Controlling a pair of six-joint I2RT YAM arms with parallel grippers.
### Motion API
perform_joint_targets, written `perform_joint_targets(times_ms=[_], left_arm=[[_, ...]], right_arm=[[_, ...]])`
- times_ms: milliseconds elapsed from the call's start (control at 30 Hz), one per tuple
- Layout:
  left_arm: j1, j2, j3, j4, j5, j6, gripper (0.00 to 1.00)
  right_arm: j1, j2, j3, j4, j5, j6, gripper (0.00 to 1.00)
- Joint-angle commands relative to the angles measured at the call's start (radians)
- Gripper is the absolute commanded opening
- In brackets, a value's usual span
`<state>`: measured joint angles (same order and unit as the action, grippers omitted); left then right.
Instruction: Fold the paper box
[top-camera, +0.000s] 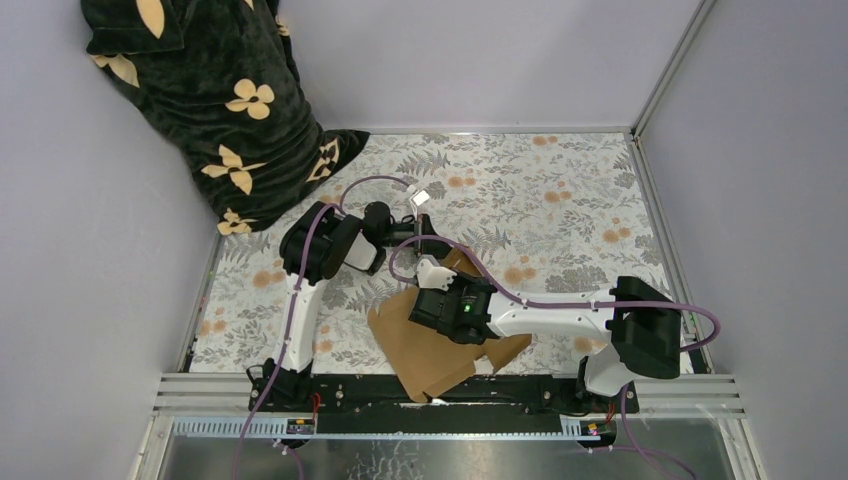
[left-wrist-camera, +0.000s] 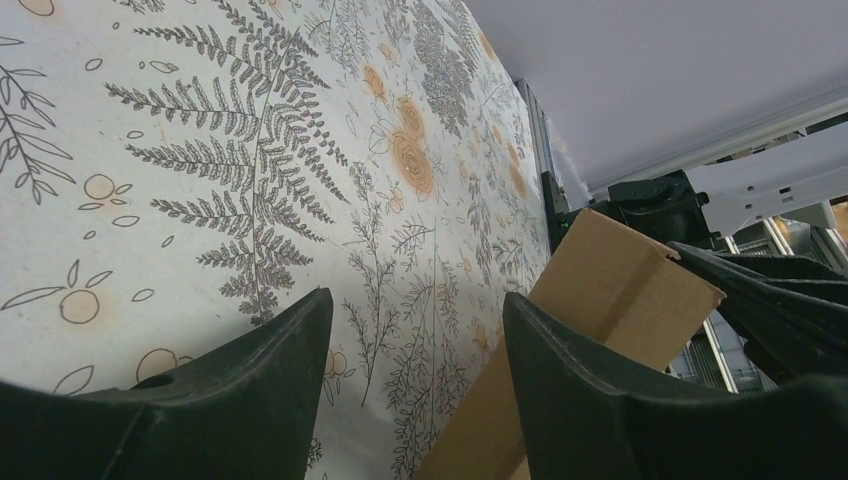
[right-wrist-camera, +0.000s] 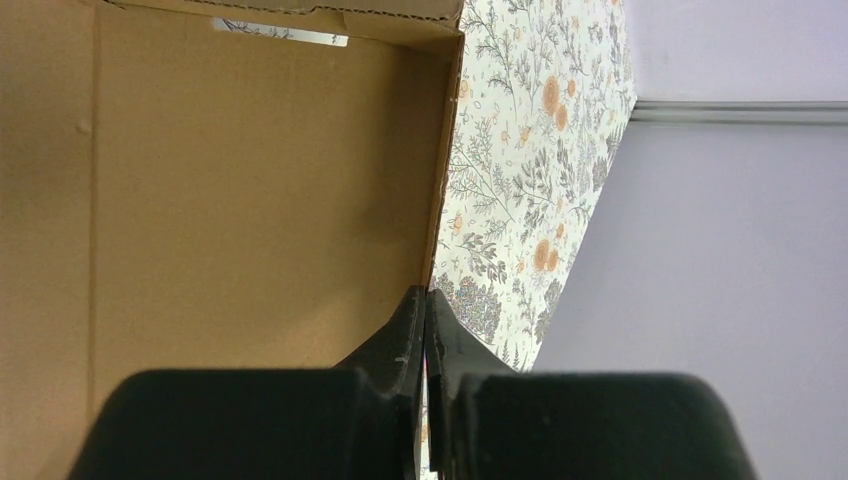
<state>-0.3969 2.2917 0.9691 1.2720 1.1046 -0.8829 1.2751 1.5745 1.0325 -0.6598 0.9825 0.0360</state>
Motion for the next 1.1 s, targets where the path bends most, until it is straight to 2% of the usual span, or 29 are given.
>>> perform_joint_targets(times_ms=[0, 233, 433, 500, 800, 867, 1000, 1033, 1067], left_arm=[[0.012, 0.006, -0.025, 0.095, 0.005, -0.004, 0.7], [0.029, -0.032, -0.022, 0.08, -0.028, 0.018, 0.72], [0.032, -0.006, -0.038, 0.25, -0.053, -0.049, 0.98], [0.032, 0.028, -0.02, 0.326, -0.034, -0.101, 0.99], [0.021, 0.062, 0.002, 0.333, -0.023, -0.079, 0.99], [0.02, 0.076, 0.013, 0.332, -0.018, -0.09, 0.89], [0.018, 0.106, 0.031, 0.333, -0.005, -0.106, 0.53], [0.018, 0.109, 0.032, 0.333, -0.005, -0.107, 0.46], [0.017, 0.112, 0.032, 0.333, -0.006, -0.107, 0.43]], right_arm=[[-0.008, -0.013, 0.039, -0.021, 0.03, 0.024, 0.02], [-0.009, 0.013, 0.097, -0.102, 0.116, 0.005, 0.02], [-0.01, 0.004, 0.104, -0.121, 0.118, 0.001, 0.02], [-0.009, -0.007, 0.099, -0.11, 0.108, -0.01, 0.02], [-0.01, -0.022, 0.077, -0.096, 0.087, -0.018, 0.02], [-0.01, -0.023, 0.073, -0.094, 0.088, -0.018, 0.02], [-0.01, -0.032, 0.066, -0.092, 0.088, -0.017, 0.02], [-0.01, -0.033, 0.066, -0.093, 0.089, -0.018, 0.02], [-0.011, -0.033, 0.067, -0.092, 0.09, -0.016, 0.02]])
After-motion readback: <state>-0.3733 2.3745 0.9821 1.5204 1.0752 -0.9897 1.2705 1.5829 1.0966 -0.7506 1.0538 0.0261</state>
